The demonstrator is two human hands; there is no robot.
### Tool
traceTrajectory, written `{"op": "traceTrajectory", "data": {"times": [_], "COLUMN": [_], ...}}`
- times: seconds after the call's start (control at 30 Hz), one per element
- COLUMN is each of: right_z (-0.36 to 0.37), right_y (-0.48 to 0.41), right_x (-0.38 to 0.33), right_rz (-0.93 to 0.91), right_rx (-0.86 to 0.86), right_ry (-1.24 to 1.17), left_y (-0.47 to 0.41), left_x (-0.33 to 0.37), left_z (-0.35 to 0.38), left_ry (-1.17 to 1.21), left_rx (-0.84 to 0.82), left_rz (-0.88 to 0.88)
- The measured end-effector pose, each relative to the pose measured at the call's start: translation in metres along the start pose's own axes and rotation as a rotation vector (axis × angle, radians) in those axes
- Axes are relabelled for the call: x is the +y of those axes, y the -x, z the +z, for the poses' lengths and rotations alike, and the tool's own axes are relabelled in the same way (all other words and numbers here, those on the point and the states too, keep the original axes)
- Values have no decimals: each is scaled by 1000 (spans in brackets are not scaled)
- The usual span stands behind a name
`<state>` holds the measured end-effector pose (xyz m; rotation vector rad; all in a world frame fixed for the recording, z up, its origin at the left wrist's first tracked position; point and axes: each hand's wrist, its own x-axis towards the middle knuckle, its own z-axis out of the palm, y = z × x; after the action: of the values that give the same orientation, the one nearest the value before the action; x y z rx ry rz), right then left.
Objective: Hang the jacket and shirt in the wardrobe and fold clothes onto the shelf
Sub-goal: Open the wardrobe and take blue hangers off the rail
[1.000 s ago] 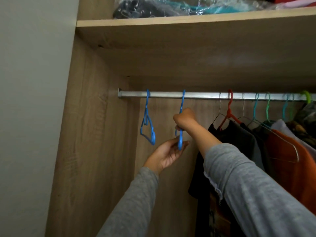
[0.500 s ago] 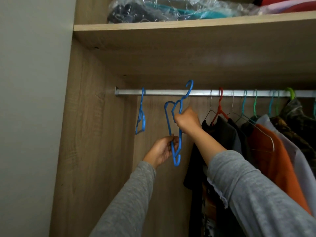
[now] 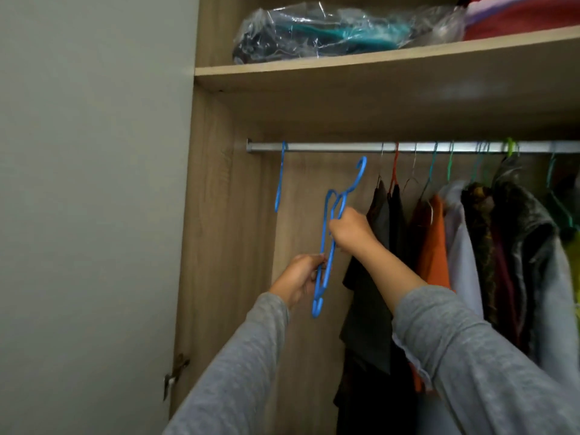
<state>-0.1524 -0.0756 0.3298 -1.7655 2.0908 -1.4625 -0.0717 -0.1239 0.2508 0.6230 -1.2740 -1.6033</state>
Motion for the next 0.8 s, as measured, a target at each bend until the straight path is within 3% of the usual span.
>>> {"op": "traceTrajectory", "data": {"times": [0.2,0.33,0.47,0.6,0.73,0.8], "right_z": [-19,-27,-37,-59,-79,-81], "right_y": [129,201,256,302,357,389], "right_x": [25,36,33,25,16,11], "right_rz": [-49,-59,27,-17,-90,-72], "right_rx": [-155,-315,-428,-444,-298,-211], "right_ry": [45,-72,-132,-129,-55,-11], "left_y": [117,193,256,311,371,414], "left_x": [-68,-98,-87,-66,-44,-35], "left_z": [19,16,2,-27,-48,-47], "left_ry": [-54,44,162,313,-53,-321], "left_rx": [159,320,533,772,1115,1145], "left_rz": [-33,-81,-44,52,107,247]}}
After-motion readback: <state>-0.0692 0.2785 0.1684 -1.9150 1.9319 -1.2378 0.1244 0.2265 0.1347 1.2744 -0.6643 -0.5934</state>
